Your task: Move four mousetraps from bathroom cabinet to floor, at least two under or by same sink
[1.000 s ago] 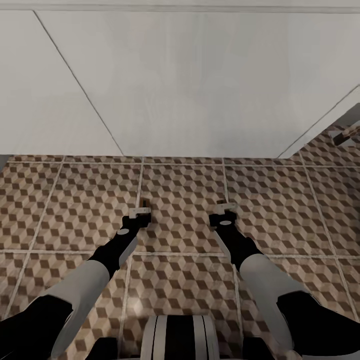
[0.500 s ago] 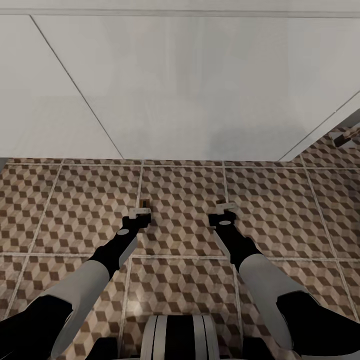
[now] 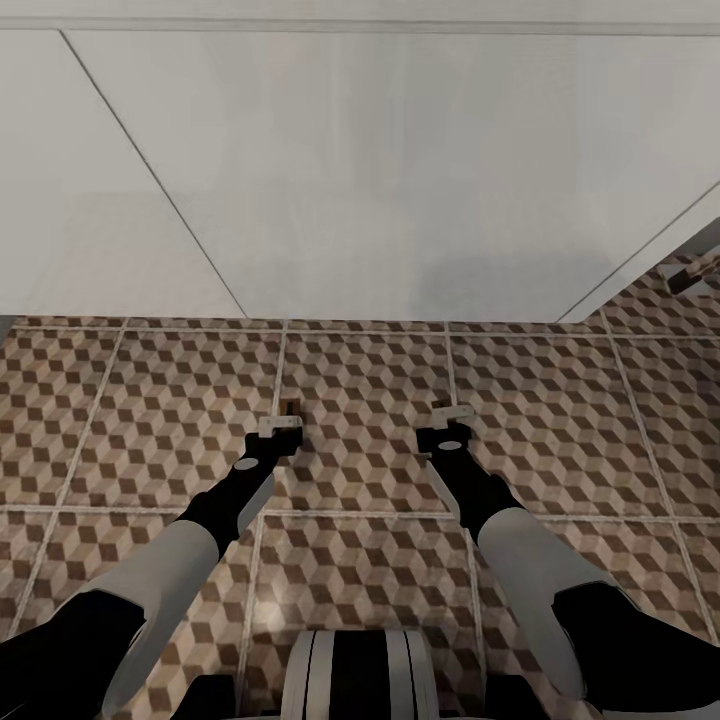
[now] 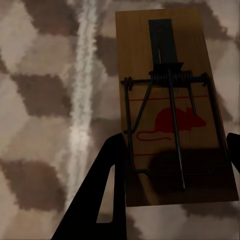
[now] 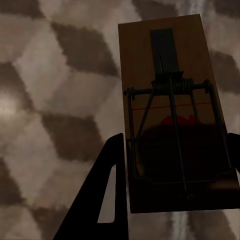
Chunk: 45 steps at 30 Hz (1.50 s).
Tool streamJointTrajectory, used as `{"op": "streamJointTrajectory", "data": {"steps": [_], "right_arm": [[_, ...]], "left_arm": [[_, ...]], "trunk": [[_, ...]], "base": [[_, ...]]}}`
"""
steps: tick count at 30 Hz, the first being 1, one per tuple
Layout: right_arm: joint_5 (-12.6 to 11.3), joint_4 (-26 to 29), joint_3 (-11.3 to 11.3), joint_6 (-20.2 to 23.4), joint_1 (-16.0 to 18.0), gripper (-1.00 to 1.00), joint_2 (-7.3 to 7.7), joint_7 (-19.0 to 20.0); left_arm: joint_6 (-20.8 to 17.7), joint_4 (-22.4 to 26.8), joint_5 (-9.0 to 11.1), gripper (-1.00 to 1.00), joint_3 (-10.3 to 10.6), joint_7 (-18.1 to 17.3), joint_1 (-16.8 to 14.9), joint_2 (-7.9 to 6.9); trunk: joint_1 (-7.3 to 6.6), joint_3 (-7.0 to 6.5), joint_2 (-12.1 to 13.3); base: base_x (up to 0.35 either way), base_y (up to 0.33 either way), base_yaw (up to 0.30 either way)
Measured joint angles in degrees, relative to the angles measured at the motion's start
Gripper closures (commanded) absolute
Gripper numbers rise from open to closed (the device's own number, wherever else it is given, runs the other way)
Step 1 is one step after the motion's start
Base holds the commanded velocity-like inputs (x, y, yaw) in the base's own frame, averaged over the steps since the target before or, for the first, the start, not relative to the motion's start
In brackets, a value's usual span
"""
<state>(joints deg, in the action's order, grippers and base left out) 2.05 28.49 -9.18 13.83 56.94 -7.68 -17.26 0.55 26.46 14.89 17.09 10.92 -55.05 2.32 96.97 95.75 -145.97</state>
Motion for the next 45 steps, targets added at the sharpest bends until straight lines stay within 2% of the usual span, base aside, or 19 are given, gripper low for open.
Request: {"op": "streamJointTrajectory", "data": {"steps": [22, 31, 39, 45], "right_arm": [[0.4, 0.1, -0.1, 0.2, 0.0, 1.00, -0.10, -0.2], [0.6, 0.1, -0.1, -0.2, 0.0, 1.00, -0.09, -0.2], [0.5, 0.1, 0.0, -0.5, 0.0, 1.00, -0.04, -0.2], [0.1, 0.0, 0.0, -2.8, 0.0, 1.00, -0.01, -0.1]], "left_arm": [[0.0, -0.1, 0.0, 1.00, 0.2, 0.3, 0.0, 0.01], [0.1, -0.4, 0.0, 1.00, 0.2, 0.4, 0.0, -0.06], [0.2, -0.1, 0.0, 1.00, 0.3, 0.5, 0.0, 0.00], [0.2, 0.0, 0.0, 1.00, 0.3, 0.5, 0.0, 0.01]], "trunk": [[0.00, 0.00, 0.0], [-0.03, 0.00, 0.0], [0.00, 0.00, 0.0], [0.00, 0.00, 0.0]], "base": [[0.004, 0.000, 0.000], [0.229, 0.000, 0.000], [0.066, 0.000, 0.000], [0.007, 0.000, 0.000]]}}
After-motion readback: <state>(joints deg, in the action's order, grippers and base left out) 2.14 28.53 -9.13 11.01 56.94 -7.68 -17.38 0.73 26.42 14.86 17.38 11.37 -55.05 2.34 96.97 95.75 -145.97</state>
